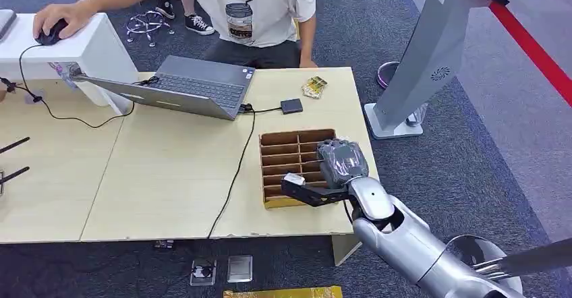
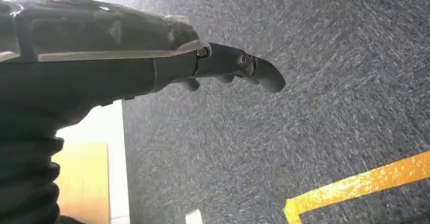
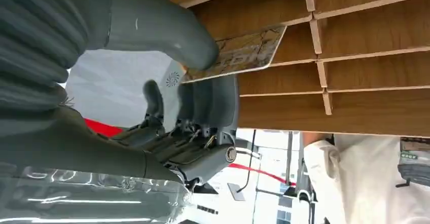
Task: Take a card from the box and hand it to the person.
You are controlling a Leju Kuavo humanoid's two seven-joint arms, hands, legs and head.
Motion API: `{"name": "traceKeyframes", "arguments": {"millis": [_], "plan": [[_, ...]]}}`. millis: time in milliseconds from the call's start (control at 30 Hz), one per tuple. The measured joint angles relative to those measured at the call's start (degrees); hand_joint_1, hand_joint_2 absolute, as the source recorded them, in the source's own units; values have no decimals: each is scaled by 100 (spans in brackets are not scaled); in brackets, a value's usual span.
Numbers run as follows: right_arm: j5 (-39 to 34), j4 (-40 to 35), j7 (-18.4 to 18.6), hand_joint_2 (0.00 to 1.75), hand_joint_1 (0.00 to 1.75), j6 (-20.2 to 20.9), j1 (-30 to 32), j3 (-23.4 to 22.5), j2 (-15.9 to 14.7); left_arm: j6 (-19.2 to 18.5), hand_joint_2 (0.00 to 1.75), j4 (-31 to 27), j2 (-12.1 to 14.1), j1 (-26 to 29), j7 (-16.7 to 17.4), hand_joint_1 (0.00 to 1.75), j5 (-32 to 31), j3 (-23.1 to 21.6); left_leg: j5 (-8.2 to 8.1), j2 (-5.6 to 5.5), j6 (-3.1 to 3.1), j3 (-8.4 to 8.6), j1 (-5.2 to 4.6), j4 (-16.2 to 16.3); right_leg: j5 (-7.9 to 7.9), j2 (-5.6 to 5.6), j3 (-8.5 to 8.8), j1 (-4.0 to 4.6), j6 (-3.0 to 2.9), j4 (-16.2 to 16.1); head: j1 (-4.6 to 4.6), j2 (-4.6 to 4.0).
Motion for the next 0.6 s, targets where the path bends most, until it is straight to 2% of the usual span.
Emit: {"name": "traceKeyframes", "arguments": {"millis": [300,600], "plan": [[72,0,-72,175,175,-98,0,28,0,0,175,0,0,0,-11,0,17,0,0,0,0,0,0,0,0,0,0,0,0,0,0,0],[312,-72,-151,175,175,-493,7,37,2,0,175,0,0,0,-11,0,39,0,0,0,0,0,0,0,0,0,0,0,0,0,2,0]]}}
